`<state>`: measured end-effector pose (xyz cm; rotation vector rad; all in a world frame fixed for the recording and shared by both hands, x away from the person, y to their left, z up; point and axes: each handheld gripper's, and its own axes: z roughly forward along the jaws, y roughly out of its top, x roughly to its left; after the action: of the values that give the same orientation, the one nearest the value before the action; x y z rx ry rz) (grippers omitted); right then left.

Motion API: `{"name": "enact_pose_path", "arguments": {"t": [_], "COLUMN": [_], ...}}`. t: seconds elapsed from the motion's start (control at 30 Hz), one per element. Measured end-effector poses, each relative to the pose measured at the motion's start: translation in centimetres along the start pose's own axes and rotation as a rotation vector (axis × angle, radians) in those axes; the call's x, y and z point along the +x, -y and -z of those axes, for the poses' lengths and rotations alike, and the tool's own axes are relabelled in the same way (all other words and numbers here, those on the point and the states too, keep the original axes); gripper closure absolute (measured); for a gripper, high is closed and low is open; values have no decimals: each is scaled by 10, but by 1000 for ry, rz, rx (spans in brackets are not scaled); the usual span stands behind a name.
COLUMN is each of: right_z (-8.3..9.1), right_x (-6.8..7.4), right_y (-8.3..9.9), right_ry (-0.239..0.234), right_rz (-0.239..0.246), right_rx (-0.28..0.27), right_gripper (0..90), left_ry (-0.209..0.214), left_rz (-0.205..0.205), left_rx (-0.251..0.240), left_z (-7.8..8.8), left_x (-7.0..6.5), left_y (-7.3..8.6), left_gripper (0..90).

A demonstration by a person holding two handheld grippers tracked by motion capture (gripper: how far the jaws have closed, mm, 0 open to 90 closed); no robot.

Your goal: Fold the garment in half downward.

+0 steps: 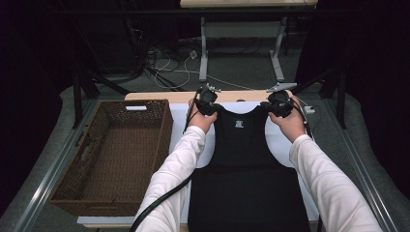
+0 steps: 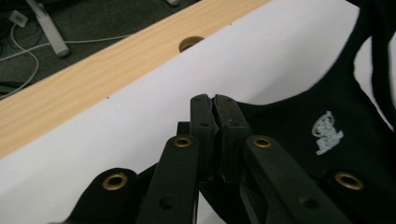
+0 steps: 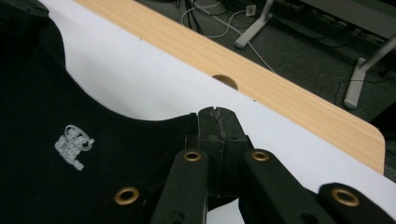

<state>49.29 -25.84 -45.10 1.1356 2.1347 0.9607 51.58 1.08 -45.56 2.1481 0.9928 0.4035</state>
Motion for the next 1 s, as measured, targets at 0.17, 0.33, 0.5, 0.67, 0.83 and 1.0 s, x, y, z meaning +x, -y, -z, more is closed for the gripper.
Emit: {"name": "enact_pose_path", "arguments": {"t": [0.17,0.33,0.5,0.67,0.83,1.0], "right_z": [5,6,8,16,38,71], "right_x": [-6,-9,-13,-11,-2,11], "right_y": [-2,-1,-3,-3,-2,3], "right_ry": [-14,-5,-4,-16,-44,-86], "right_rz": [-17,-20,-42,-29,3,38], "right_rx": [2,2,-19,-16,-28,-61], "right_gripper": [900,900,900,900,900,900], "left_ry": [-1,8,22,46,76,122], "left_rz": [5,12,16,4,-19,-37], "left_rx": [-10,-18,-30,-61,-80,-113], "left_z": [2,-1,0,12,31,56], "left_x": [3,3,3,-4,-14,-28], "left_y": [-2,-4,-7,-7,-3,9], "left_gripper": [872,872,872,871,872,872]}}
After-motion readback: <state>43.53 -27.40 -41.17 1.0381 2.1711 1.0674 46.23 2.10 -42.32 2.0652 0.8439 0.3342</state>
